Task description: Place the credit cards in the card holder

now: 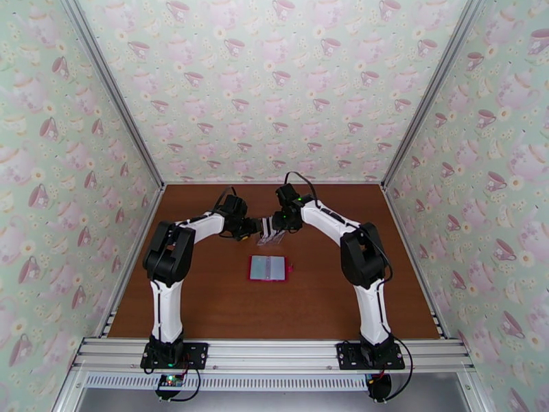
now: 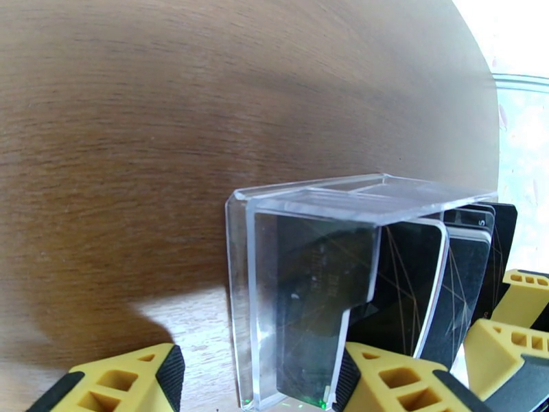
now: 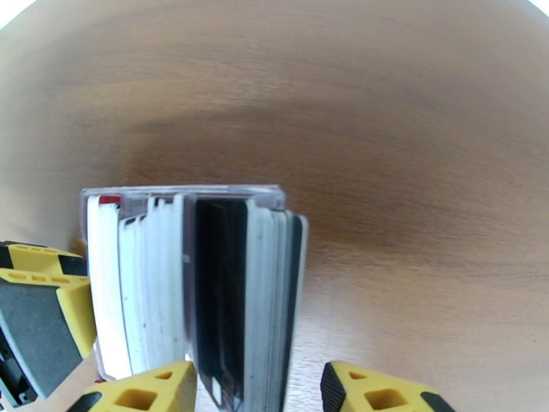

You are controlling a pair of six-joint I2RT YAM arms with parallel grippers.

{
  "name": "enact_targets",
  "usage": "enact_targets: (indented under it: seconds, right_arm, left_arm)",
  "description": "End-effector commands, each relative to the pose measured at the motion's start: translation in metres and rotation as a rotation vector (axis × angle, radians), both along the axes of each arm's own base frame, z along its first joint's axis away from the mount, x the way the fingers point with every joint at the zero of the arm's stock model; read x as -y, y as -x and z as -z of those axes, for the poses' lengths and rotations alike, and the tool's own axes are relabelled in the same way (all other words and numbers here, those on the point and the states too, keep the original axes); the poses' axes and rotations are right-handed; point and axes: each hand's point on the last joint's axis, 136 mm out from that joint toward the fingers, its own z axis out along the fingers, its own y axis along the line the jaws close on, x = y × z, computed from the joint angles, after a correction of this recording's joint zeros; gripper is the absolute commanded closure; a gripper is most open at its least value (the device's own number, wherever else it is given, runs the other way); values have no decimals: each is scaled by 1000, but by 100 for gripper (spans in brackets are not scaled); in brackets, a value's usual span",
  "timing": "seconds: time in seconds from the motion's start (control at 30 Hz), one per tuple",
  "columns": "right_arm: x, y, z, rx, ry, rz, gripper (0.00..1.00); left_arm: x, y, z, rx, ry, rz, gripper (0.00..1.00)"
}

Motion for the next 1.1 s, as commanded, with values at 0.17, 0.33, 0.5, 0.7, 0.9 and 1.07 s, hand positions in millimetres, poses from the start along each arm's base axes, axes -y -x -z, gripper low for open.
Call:
enact_targets:
  seconds: [0.17, 0.33, 0.5, 0.7, 0.9, 1.07]
  right_arm:
    - [6, -9, 12, 0, 54, 0, 47]
    - [6, -8, 14, -3, 54, -3, 47]
    - [15, -10, 14, 1, 80, 6, 47]
    - [25, -13, 2, 26, 92, 17, 47]
    - [23, -15, -5, 37, 87, 14, 48]
    - [27, -18, -12, 54, 101, 19, 48]
  left_arm:
    - [-9, -4, 9, -22, -26, -10, 37]
    - [-9, -4, 10, -23, -26, -12, 37]
    - [-10, -5, 9, -23, -21, -16, 37]
    - [-12, -5, 8, -20, -21, -19, 37]
    - [-13, -6, 11, -24, -18, -29, 37]
    - [-13, -4, 11, -25, -16, -29, 37]
